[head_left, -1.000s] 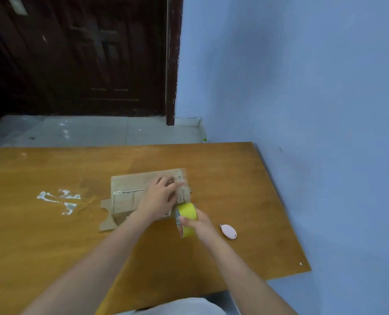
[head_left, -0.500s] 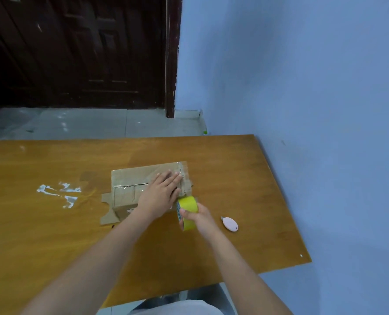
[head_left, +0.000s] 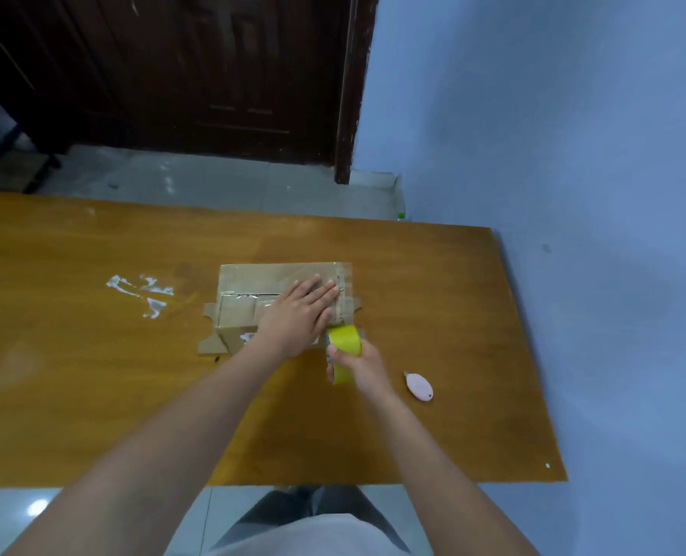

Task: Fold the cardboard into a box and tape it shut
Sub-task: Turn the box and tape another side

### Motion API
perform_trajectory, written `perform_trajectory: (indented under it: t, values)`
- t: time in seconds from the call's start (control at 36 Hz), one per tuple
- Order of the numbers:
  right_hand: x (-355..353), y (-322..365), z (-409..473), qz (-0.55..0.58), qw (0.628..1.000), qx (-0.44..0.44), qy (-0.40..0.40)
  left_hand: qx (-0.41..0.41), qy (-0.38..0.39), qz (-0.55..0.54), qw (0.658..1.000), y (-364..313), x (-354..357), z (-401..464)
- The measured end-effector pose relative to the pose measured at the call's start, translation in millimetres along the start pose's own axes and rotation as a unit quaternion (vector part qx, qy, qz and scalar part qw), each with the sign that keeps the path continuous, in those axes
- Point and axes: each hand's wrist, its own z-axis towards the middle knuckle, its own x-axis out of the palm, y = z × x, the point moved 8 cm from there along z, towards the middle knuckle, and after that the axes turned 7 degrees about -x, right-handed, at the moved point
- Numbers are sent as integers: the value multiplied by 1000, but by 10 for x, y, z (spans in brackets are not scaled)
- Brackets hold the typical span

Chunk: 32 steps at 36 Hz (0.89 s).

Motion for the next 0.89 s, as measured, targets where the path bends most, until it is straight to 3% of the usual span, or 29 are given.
perform_trajectory:
  t: [0.5, 0.89]
  values:
    - [26, -67, -23, 0, 997, -70, -27, -44, 0, 24, 999, 42, 51, -27]
    - [24, -167, 34, -13, 998, -51, -38, -36, -10, 10, 999, 49, 30, -35]
